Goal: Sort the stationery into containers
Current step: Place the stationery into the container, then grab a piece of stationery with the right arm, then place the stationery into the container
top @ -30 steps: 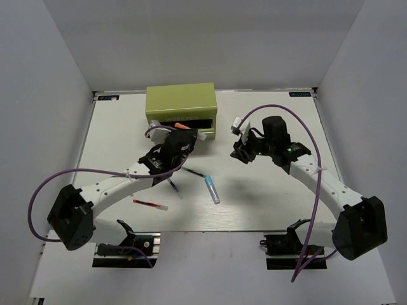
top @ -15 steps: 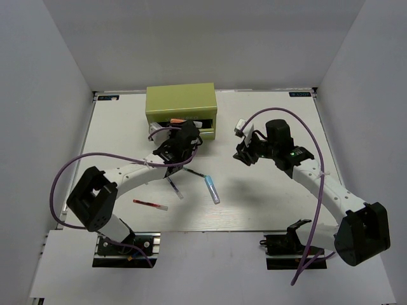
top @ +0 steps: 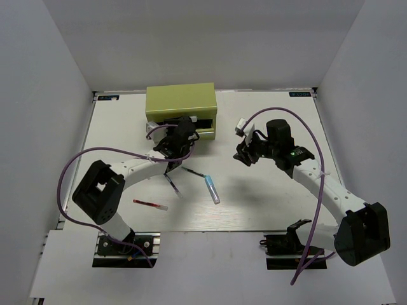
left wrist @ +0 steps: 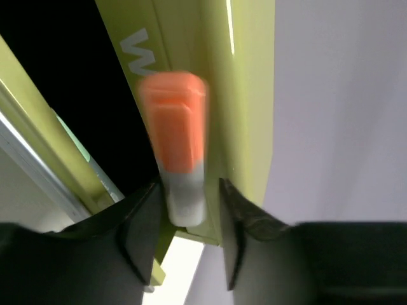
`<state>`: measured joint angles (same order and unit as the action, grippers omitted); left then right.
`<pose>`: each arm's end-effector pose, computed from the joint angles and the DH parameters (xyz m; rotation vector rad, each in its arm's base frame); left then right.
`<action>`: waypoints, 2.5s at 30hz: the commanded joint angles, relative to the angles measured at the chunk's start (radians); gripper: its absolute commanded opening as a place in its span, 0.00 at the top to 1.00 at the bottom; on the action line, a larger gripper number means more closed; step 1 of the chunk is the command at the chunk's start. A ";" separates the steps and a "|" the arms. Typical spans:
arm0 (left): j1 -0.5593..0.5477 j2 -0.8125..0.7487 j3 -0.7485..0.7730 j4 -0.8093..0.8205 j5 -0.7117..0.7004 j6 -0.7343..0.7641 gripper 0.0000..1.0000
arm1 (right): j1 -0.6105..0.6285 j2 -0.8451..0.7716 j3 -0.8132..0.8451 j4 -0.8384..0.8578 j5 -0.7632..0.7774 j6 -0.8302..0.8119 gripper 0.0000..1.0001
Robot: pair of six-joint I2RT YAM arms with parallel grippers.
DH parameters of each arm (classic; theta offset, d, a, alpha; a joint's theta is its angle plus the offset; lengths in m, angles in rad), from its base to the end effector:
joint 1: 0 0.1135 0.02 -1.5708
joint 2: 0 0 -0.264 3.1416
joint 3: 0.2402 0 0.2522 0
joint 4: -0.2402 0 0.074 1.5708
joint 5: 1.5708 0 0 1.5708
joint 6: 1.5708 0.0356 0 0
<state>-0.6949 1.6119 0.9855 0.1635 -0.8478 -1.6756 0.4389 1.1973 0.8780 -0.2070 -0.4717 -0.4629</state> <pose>0.2873 -0.2047 0.2387 -1.3419 1.4047 -0.7549 0.2344 0.1279 0.2863 -1.1481 1.7209 0.4783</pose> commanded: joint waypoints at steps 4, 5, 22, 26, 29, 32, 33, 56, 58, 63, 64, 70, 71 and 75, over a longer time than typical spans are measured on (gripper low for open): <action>0.008 -0.024 0.002 0.024 0.019 -0.010 0.29 | -0.003 -0.025 -0.002 0.034 -0.007 0.017 0.47; 0.008 -0.024 0.002 0.024 0.019 -0.010 0.26 | -0.005 -0.027 -0.002 0.035 -0.013 0.017 0.46; -0.011 -0.312 -0.047 -0.137 0.309 0.482 0.02 | 0.067 0.133 0.029 -0.020 -0.128 0.107 0.46; -0.011 -0.368 -0.007 -0.485 0.361 0.674 0.00 | 0.144 0.249 0.085 -0.103 -0.018 0.191 0.46; 0.003 -0.414 -0.026 -0.722 0.380 0.686 0.00 | 0.202 0.341 0.140 -0.117 0.068 0.239 0.42; 0.003 -0.486 -0.094 -0.872 0.380 0.590 0.00 | 0.276 0.415 0.171 -0.108 0.156 0.266 0.36; 0.003 -0.507 -0.114 -0.895 0.380 0.532 0.00 | 0.299 0.430 0.177 -0.108 0.169 0.283 0.33; 0.003 -0.885 -0.381 -1.065 0.458 0.268 0.00 | 0.465 0.556 0.134 -0.129 0.319 0.354 0.57; 0.003 -0.912 -0.403 -1.076 0.458 0.254 0.00 | 0.463 0.539 0.134 -0.150 0.282 0.302 0.64; 0.003 -0.981 -0.467 -1.076 0.510 0.194 0.00 | 0.455 0.396 0.128 -0.215 0.185 0.097 0.73; 0.003 -0.981 -0.479 -1.087 0.523 0.182 0.00 | 0.457 0.374 0.133 -0.227 0.177 0.022 0.74; 0.003 -0.994 -0.519 -1.087 0.559 0.134 0.00 | 0.440 0.306 0.335 -0.272 0.136 -0.243 0.76; 0.003 -0.994 -0.519 -1.087 0.559 0.134 0.00 | 0.439 0.317 0.360 -0.263 0.133 -0.256 0.78; 0.003 -0.994 -0.510 -1.124 0.559 0.134 0.00 | 0.423 0.372 0.486 -0.213 0.128 -0.335 0.83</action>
<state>-0.6956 0.6247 0.4656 -0.9260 -0.2939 -1.5204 0.8757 1.5452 1.3003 -0.4522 -0.3145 -0.6765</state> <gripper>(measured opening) 0.988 0.338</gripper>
